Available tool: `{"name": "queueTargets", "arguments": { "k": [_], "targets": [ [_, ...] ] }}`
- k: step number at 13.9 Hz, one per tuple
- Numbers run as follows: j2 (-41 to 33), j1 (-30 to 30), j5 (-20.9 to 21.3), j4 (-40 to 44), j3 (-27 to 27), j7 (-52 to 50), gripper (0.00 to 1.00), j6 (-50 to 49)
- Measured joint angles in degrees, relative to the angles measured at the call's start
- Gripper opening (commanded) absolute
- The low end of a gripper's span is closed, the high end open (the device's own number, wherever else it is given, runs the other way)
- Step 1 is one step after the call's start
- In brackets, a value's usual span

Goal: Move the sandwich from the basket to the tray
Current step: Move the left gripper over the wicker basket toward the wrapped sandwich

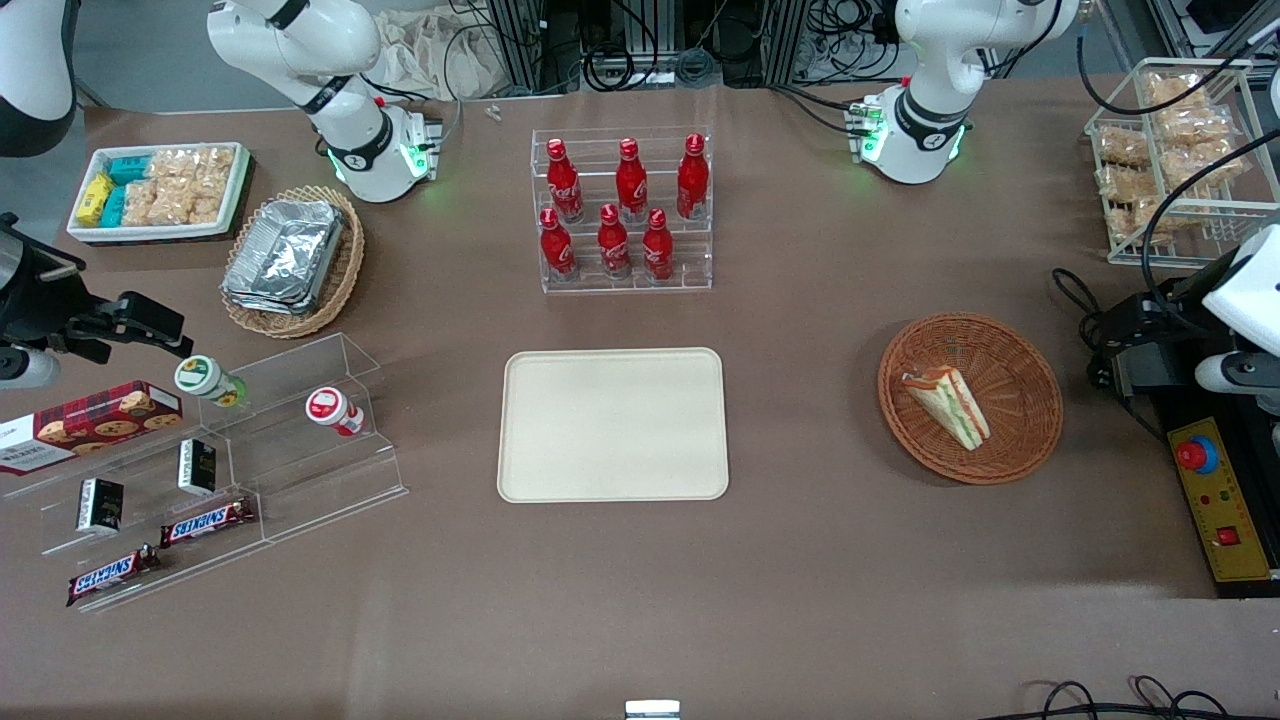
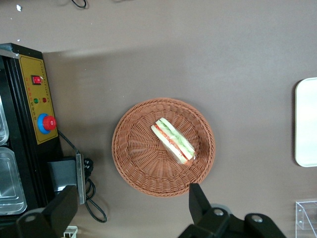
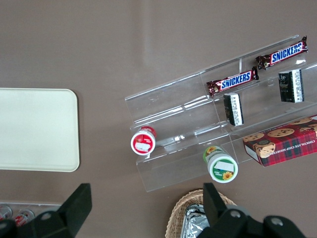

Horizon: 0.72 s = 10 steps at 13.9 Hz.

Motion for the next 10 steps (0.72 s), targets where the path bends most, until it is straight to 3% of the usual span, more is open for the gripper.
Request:
{"name": "queueTargets", "arguments": {
  "k": [6,10],
  "targets": [
    [0.08,0.0,-0.08,-0.84,0.2,-0.22,1.0,0.28],
    [-2.8,-0.3,-0.24,-11.84,0.05,-3.24,1.0,8.67]
  ]
}}
